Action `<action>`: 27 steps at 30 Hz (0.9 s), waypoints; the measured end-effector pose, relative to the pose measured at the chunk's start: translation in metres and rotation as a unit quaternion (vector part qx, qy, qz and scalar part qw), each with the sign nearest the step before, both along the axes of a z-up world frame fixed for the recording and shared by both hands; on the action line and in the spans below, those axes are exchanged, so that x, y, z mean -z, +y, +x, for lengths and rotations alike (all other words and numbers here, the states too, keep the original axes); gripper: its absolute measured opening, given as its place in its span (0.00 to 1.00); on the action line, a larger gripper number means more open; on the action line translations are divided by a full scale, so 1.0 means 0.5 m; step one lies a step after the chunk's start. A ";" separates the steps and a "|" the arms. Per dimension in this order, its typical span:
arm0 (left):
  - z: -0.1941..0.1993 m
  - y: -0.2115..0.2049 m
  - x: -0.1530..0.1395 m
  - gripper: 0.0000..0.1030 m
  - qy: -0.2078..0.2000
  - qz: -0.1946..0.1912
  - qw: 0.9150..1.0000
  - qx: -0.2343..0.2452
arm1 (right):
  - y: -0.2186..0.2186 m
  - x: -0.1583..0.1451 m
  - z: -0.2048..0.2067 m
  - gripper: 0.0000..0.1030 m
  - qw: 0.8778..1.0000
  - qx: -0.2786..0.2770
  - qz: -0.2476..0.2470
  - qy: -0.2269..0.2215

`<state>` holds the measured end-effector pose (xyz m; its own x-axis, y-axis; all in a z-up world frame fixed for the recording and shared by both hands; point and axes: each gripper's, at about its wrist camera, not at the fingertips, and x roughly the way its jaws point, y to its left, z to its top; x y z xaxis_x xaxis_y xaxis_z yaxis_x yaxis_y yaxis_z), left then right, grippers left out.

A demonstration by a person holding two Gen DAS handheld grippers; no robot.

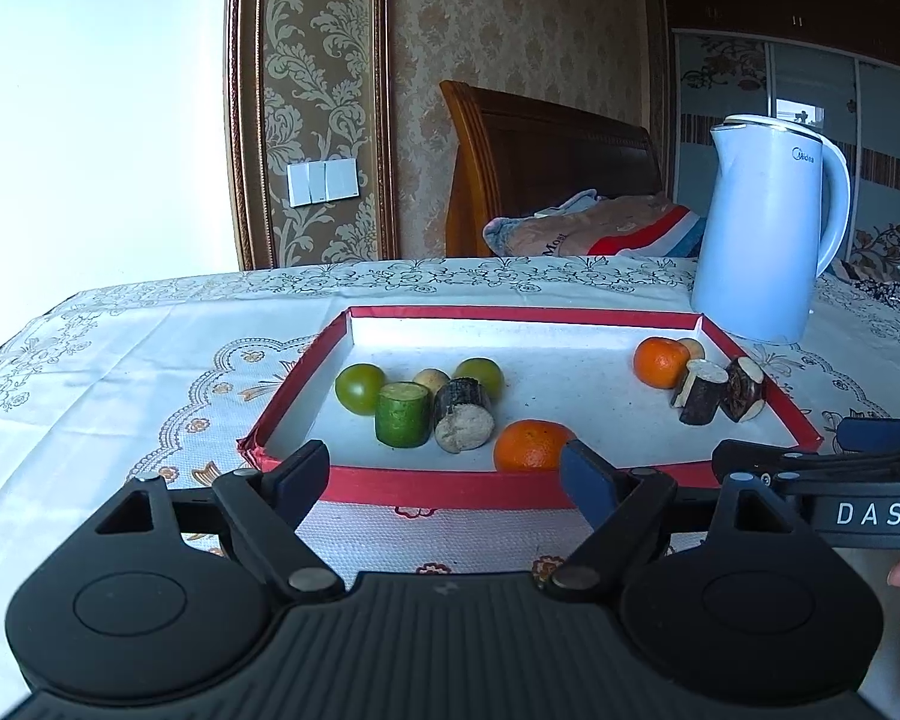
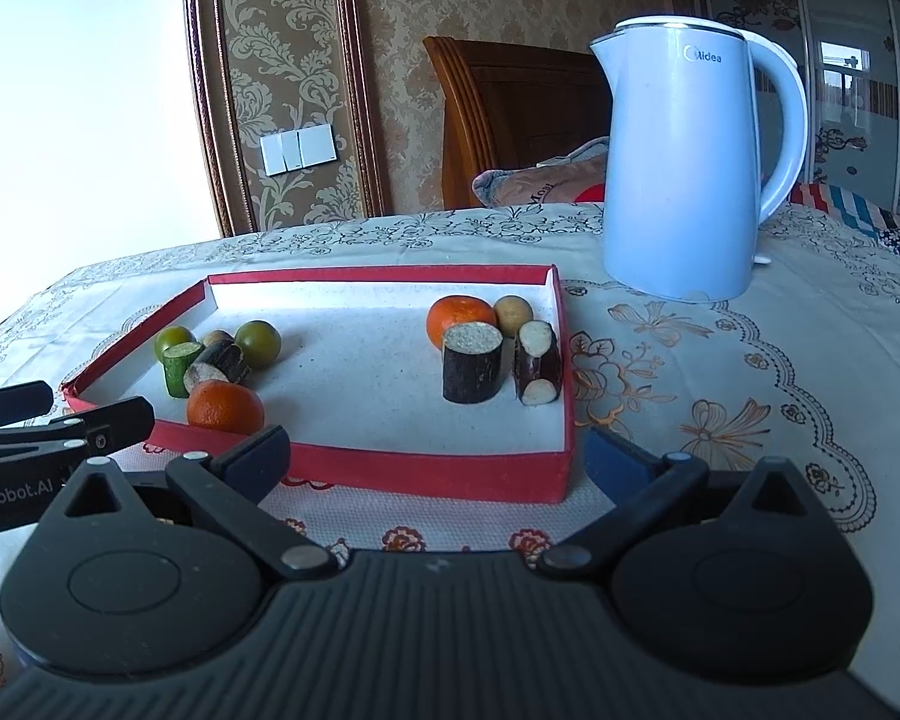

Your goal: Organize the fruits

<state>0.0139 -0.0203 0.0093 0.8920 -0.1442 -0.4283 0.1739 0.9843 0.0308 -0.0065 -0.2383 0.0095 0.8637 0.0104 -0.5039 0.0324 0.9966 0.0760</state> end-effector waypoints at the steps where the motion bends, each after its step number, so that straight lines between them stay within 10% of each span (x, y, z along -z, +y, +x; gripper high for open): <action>1: 0.000 -0.001 0.000 0.82 0.000 0.001 1.000 -0.001 | 0.001 0.000 0.000 1.00 1.000 -0.001 0.000 0.001; 27: -0.007 -0.011 -0.005 0.83 -0.011 0.020 1.000 0.005 | 0.006 0.001 -0.001 1.00 1.000 -0.004 -0.007 0.002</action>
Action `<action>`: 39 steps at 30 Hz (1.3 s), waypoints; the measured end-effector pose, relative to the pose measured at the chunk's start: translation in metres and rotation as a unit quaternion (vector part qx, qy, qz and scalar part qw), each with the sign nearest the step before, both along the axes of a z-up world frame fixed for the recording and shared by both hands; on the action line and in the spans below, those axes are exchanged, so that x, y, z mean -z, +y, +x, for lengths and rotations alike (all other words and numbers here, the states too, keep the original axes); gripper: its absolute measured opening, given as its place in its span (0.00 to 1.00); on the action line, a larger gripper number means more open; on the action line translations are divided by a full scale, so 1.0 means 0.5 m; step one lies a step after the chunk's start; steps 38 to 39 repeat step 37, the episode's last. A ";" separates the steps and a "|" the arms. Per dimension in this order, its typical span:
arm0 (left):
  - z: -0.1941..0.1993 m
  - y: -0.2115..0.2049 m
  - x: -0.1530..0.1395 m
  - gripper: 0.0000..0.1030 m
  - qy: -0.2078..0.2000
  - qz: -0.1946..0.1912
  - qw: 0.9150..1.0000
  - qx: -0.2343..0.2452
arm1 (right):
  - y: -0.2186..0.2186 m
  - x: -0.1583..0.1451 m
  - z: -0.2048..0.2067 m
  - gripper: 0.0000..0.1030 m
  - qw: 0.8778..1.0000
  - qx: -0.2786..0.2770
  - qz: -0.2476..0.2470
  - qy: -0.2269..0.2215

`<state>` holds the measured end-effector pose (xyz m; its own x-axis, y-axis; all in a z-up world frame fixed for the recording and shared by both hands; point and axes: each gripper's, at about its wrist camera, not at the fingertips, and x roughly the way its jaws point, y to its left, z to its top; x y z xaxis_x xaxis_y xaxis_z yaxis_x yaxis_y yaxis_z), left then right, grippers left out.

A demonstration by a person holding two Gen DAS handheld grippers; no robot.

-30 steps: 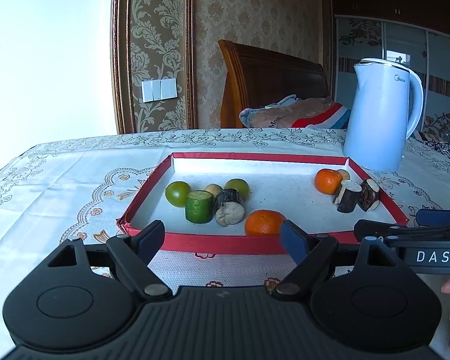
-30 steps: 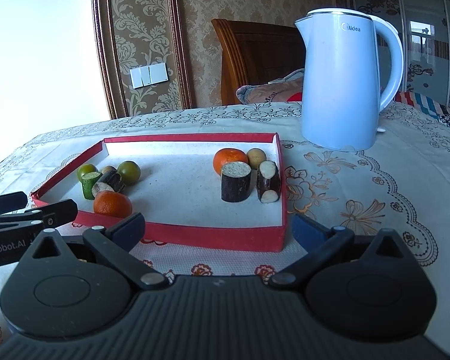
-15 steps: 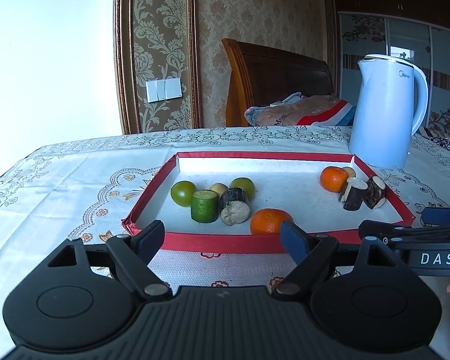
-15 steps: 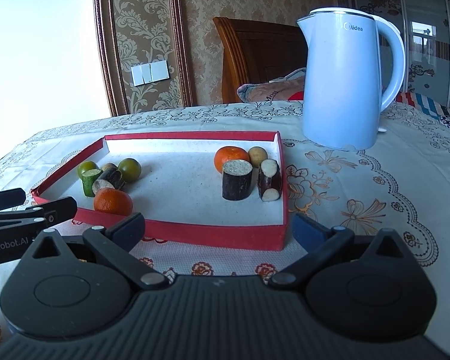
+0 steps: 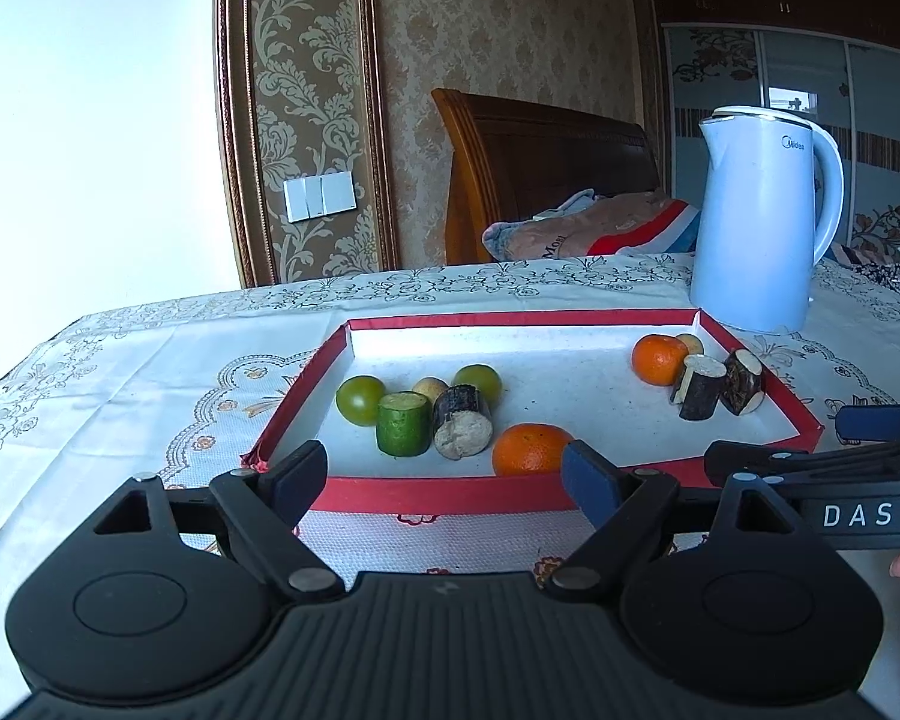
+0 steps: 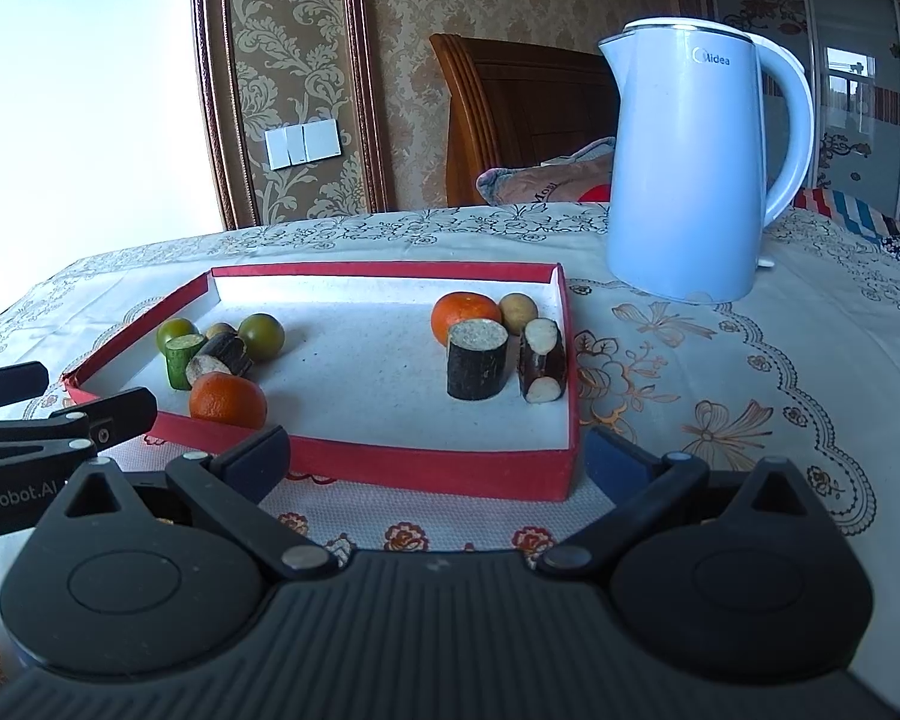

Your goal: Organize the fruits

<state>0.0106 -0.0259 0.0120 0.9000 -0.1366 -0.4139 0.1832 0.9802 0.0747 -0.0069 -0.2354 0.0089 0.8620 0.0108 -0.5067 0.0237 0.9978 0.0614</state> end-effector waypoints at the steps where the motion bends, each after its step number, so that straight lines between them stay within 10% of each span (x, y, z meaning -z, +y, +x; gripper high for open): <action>1: 0.000 0.001 0.000 0.83 0.000 -0.001 1.000 0.000 | 0.000 0.000 0.000 1.00 1.000 0.000 0.000 0.000; 39: -0.014 0.004 -0.011 0.84 -0.032 0.007 0.999 -0.021 | -0.001 -0.004 -0.005 1.00 1.000 -0.003 -0.004 -0.008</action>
